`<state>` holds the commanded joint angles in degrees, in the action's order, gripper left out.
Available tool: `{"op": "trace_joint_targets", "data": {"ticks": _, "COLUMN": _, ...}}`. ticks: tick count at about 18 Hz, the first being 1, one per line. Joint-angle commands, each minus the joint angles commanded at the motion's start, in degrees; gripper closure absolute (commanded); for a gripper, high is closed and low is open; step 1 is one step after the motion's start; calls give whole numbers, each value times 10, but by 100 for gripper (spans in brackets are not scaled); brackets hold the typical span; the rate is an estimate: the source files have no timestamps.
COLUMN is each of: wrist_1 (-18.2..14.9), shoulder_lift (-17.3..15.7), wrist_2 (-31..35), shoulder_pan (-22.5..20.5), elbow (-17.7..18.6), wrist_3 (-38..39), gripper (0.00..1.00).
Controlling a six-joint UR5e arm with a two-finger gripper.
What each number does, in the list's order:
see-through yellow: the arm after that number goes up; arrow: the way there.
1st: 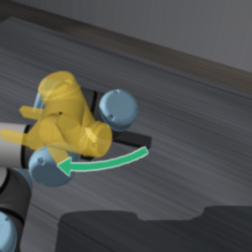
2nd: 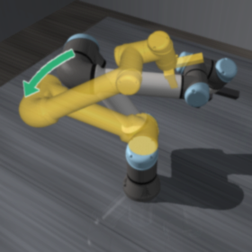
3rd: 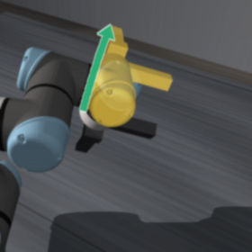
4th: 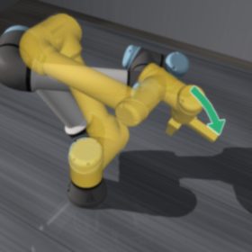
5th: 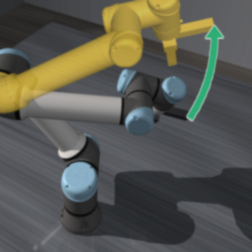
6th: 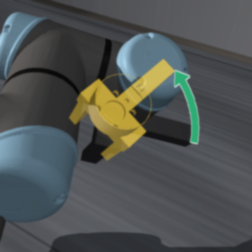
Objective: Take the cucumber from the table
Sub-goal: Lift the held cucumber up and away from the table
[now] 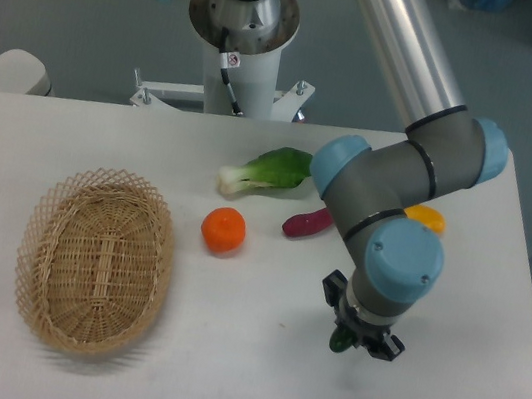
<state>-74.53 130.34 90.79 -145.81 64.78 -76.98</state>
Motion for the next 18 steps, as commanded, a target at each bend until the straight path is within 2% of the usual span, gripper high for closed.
{"op": "trace_joint_targets", "data": {"ticks": 4, "wrist_1": 0, "shoulder_lift": 27, "wrist_2": 3, "shoulder_pan": -7, "elbow": -21, "wrist_3": -24, "gripper": 68}}
{"op": "trace_joint_targets", "data": {"ticks": 18, "wrist_1": 4, "shoulder_lift": 26, "wrist_2": 11, "shoulder_pan": 5, "elbow": -12, "wrist_3": -24, "gripper": 67}}
